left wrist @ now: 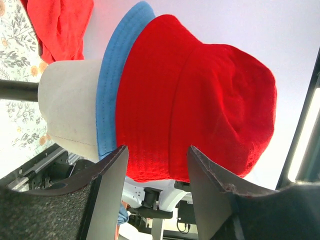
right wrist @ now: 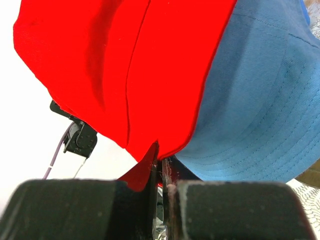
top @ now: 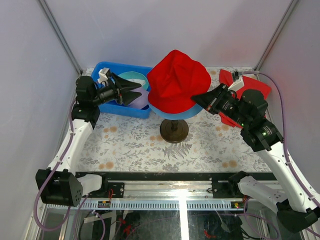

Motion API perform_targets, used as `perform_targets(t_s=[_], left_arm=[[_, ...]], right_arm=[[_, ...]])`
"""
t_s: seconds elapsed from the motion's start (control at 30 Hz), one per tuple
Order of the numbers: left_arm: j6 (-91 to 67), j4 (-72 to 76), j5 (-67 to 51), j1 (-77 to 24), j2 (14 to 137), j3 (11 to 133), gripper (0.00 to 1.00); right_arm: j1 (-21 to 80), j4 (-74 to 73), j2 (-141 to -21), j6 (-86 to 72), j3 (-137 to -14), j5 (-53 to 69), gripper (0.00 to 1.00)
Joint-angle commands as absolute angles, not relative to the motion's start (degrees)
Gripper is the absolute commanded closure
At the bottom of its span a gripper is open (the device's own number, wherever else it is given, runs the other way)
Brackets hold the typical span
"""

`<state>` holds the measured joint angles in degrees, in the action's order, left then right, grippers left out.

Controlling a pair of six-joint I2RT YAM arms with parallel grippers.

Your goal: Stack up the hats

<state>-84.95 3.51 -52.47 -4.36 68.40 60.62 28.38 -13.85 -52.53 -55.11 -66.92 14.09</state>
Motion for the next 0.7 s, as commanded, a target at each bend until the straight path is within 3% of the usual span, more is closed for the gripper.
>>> perform_targets(t_s=[0.0, 0.67], left_arm=[[-83.88, 7.55, -52.31, -5.18, 67.15, 59.53, 0.50], [-81.21, 5.47, -51.33, -9.43, 69.97, 60.06, 0.49]], right_arm=[[28.23, -11.70, -53.34, -55.33, -67.74, 12.70, 1.00], [27.91, -12.31, -52.65, -54.90, -67.68, 11.14, 1.00]])
